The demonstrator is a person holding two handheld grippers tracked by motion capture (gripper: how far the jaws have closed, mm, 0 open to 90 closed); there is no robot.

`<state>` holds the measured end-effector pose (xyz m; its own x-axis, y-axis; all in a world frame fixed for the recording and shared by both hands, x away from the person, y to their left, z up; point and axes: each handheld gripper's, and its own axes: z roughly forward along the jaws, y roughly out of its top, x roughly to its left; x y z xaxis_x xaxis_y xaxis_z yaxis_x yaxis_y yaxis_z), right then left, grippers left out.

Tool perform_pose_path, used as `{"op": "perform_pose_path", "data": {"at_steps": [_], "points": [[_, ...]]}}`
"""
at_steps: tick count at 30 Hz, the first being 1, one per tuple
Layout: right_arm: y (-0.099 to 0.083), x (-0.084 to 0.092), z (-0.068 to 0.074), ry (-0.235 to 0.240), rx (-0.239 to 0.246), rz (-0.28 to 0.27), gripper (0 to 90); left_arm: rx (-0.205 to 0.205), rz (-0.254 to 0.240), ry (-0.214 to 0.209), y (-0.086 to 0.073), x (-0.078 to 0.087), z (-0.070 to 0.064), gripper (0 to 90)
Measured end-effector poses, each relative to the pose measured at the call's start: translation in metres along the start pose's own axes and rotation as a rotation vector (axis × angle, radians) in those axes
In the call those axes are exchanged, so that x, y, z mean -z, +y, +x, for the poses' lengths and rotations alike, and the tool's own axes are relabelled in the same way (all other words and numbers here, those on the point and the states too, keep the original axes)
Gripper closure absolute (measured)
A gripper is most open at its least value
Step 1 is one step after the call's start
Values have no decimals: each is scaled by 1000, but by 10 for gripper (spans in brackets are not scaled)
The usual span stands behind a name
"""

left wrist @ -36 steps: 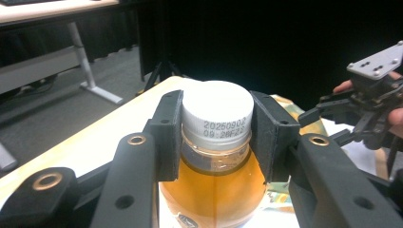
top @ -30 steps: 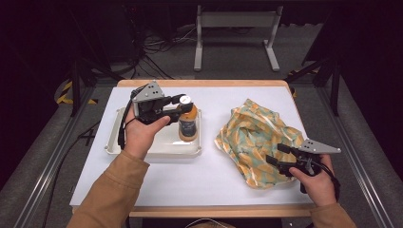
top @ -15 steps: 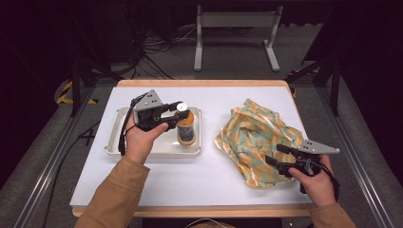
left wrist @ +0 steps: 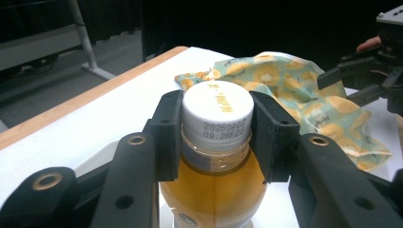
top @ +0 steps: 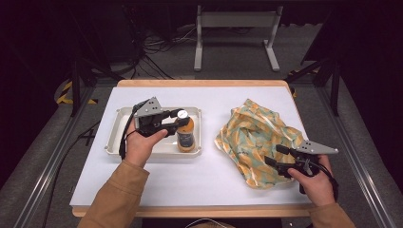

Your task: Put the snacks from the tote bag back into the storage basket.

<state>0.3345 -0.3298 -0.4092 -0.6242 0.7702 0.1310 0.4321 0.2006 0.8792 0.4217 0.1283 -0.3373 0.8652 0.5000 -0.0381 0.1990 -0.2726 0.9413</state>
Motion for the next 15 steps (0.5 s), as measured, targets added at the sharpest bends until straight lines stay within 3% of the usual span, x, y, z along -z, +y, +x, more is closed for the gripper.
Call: {"op": "perform_pose_path", "data": {"at_steps": [6,15], "points": [[-1,-2,0,2,4,5,276,-18,1,-7,-4,1,1,582],[-1,-2,1,5,4,10,276,-9,8,-20,-11,0,1,582]]}}
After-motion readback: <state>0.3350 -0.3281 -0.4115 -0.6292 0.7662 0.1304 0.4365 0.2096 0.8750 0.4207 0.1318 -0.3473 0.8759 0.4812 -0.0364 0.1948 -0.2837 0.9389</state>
